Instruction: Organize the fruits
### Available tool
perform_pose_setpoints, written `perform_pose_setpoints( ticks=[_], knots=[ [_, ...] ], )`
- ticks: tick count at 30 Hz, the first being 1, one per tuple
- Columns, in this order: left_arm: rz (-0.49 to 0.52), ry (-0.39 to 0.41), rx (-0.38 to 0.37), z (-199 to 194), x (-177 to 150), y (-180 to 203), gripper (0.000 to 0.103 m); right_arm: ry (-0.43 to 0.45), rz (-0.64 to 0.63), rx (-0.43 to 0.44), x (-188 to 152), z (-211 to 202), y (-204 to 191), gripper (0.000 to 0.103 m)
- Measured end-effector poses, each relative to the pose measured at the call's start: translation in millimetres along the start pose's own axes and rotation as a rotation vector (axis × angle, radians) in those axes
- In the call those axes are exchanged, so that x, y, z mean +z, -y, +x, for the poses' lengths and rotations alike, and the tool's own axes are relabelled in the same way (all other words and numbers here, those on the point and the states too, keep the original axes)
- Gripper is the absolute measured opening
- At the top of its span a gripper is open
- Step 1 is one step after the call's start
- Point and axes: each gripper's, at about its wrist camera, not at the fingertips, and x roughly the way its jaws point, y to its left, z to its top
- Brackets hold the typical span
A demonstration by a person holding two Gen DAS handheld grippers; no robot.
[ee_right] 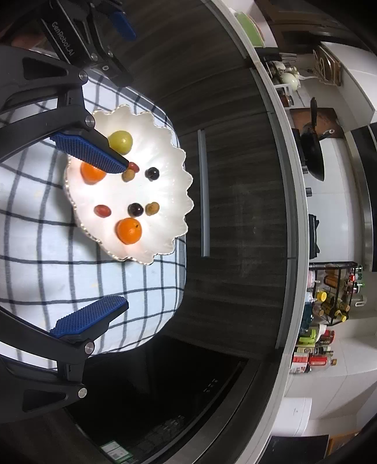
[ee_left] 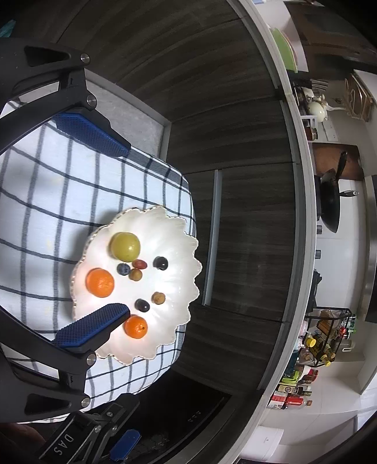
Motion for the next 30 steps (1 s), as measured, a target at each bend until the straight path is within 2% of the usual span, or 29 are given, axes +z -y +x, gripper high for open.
perform_pose_setpoints(
  ticks=[23, 30],
  knots=[
    [-0.002, 0.040, 0.023, -57, -61, 5, 0.103, 0.055, 0.045, -0.017, -57, -52, 24, 0.087],
    [-0.003, 0.081, 0.046, -75, -72, 4, 0.103, 0.080, 0.052, -0.028, -69, -68, 28, 0.087]
  ],
)
